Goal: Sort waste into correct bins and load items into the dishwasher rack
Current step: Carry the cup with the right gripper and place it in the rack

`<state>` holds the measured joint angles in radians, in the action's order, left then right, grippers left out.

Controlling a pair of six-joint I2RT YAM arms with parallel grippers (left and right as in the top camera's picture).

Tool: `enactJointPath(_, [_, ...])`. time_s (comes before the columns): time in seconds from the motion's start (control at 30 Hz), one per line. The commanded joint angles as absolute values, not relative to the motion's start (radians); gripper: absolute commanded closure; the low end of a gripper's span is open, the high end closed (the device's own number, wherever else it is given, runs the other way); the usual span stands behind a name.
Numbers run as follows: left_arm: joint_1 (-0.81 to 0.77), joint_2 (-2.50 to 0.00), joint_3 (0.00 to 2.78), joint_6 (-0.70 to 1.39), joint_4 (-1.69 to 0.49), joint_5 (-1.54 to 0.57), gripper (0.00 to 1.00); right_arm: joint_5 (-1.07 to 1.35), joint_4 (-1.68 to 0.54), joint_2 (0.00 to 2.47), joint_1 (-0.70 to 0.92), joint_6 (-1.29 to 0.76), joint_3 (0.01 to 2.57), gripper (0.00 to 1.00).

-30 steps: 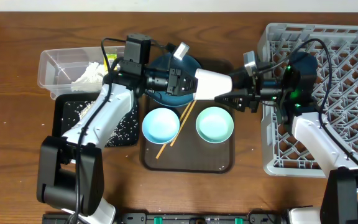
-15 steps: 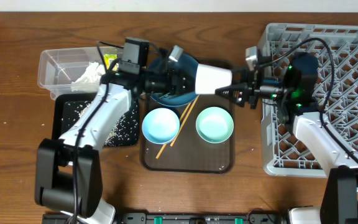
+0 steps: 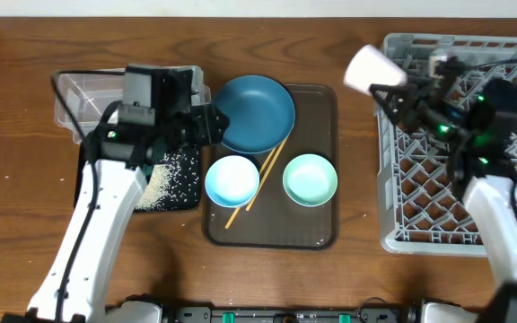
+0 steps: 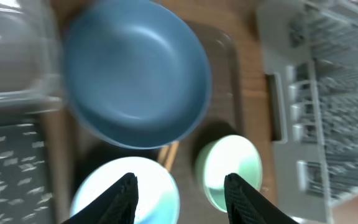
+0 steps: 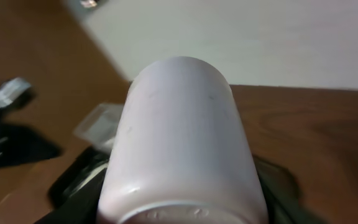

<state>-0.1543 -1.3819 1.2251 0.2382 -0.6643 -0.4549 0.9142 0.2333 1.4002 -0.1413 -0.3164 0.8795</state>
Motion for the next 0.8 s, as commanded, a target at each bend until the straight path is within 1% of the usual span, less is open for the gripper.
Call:
enactJointPath(0.0, [-0.154,-1.371,1.234,0.210,-0.677,-0.342,0.52,0.628,0.095,1.297,-0.172,-0.252,0.907,0.99])
enactJointPath(0.2, [-0.154,-1.372,1.234,0.210,-0.675,-0.342,0.52,0.236,-0.378,1.214,-0.224,-0.163,1.055,0.99])
enactJointPath(0.37, [-0.154,-1.372,1.234,0.210,-0.677,-0.342,0.52,0.007,-0.648,1.243,-0.313,-0.149,1.222,0.99])
enactJointPath(0.57, [-0.154,-1.372,1.234,0.210,-0.677,-0.342,0.52,-0.128,-0.774,1.319,-0.463,-0.149,1.304,0.99])
enactJointPath(0.77, [-0.154,-1.372,1.234,0.210,-0.681,-0.342,0.52,-0.134,-0.826,1.429,-0.644,-0.152,1.308,0.99])
